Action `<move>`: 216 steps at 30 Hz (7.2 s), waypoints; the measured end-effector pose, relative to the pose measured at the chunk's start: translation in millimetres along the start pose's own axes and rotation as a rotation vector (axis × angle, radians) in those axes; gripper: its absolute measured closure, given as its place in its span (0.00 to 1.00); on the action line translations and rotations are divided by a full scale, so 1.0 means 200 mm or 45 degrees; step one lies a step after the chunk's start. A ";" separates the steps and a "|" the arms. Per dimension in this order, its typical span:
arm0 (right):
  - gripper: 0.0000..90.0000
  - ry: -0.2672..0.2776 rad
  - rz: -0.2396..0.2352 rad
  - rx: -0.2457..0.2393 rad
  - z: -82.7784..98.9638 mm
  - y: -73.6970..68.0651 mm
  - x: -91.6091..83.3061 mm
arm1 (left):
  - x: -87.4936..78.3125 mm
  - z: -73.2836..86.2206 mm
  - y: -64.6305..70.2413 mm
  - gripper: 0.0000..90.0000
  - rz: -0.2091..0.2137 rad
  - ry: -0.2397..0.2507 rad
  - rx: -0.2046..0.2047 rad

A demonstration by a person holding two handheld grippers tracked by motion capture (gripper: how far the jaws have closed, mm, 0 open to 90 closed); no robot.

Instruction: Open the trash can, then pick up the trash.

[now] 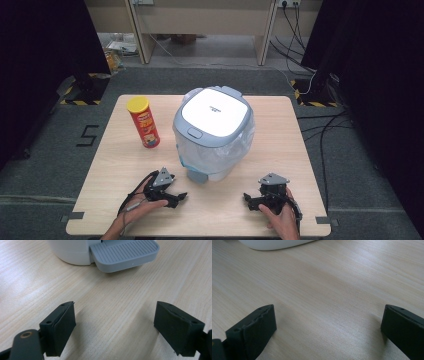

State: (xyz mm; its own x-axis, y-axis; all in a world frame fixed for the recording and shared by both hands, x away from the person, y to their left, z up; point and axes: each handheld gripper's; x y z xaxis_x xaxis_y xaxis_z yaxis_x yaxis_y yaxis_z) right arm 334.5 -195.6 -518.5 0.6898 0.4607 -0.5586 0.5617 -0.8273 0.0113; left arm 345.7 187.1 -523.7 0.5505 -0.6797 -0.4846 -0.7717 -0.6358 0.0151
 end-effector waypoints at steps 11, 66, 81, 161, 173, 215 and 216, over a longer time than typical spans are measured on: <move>0.19 0.110 0.061 0.064 -0.03 -0.01 -0.03 | 0.00 0.00 -0.03 0.18 -0.004 0.004 0.007; 0.16 0.373 0.170 0.152 -0.34 -0.09 0.21 | 0.37 -0.25 0.14 0.22 0.121 0.117 0.111; 0.22 0.310 0.014 0.099 -0.28 -0.20 0.21 | 0.23 -0.17 0.04 0.24 0.078 0.103 0.087; 0.23 0.246 -0.142 -0.132 -0.29 -0.48 0.38 | -0.14 0.07 -0.26 0.20 -0.165 0.006 -0.096; 0.22 0.172 -0.152 -0.139 -0.29 -0.48 0.41 | -0.13 0.07 -0.26 0.20 -0.165 0.007 -0.097; 0.20 0.153 -0.144 -0.177 -0.29 -0.49 0.41 | -0.24 0.03 -0.46 0.17 -0.465 0.227 -0.152; 0.20 0.154 -0.144 -0.176 -0.29 -0.49 0.41 | -0.23 0.03 -0.47 0.17 -0.478 0.236 -0.154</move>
State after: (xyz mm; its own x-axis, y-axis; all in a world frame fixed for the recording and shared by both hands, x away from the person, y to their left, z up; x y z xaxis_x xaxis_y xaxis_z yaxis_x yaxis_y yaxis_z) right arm 362.4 -57.9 -517.6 0.6640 0.5900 -0.4594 0.6901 -0.7200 0.0728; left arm 390.8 280.6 -507.0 0.8423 -0.4404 -0.3109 -0.4702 -0.8822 -0.0243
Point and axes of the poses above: each handheld gripper's, and its own axes: x roughly forward along the jaws, z roughly out of its underside, y roughly to its right, and after that the axes turned 12 degrees about y, right-handed
